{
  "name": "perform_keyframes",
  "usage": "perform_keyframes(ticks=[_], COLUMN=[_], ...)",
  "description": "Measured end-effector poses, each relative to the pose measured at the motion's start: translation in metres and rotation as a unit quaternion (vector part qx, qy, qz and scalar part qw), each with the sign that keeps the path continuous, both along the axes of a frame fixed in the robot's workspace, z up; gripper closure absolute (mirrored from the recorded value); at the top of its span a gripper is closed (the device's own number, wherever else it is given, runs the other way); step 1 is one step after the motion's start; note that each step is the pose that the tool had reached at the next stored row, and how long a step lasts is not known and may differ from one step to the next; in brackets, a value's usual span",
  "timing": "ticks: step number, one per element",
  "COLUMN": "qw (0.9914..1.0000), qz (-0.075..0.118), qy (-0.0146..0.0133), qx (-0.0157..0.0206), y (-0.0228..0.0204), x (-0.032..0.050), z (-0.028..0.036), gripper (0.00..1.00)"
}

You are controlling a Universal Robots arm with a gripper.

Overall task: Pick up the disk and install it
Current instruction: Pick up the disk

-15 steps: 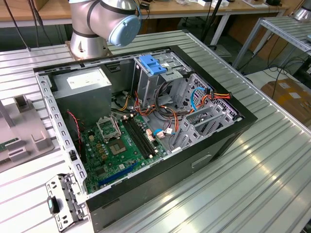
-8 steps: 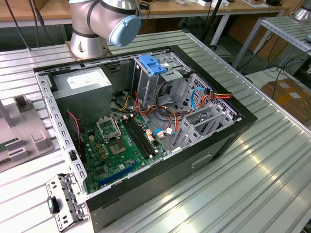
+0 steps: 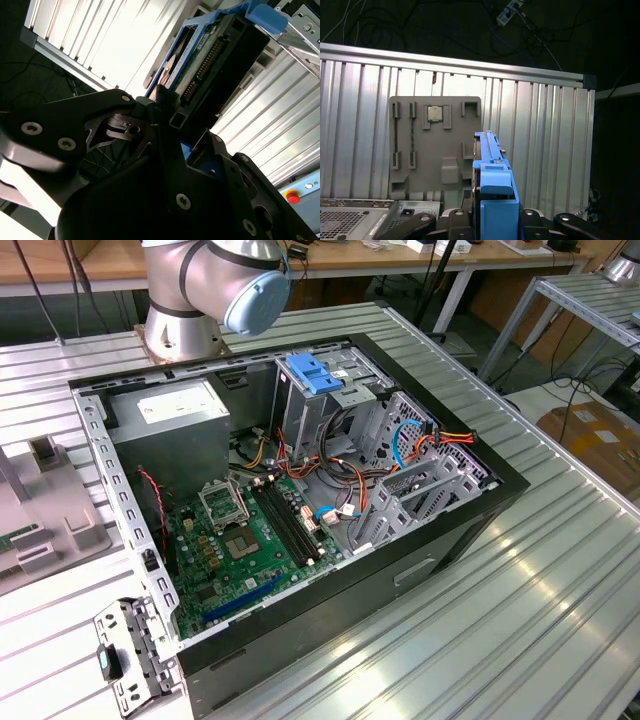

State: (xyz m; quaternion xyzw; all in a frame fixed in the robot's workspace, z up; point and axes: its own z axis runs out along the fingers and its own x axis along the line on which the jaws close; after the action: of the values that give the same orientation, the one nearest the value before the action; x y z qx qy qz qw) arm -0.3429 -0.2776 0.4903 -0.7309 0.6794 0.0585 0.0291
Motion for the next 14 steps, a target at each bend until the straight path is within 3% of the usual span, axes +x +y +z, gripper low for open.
perform_keyframes(ticks=[14], qw=[1.0], qz=[0.0], qy=[0.0], qx=[0.0], y=[0.0], x=[0.0087], z=[-0.0003], gripper=[0.64])
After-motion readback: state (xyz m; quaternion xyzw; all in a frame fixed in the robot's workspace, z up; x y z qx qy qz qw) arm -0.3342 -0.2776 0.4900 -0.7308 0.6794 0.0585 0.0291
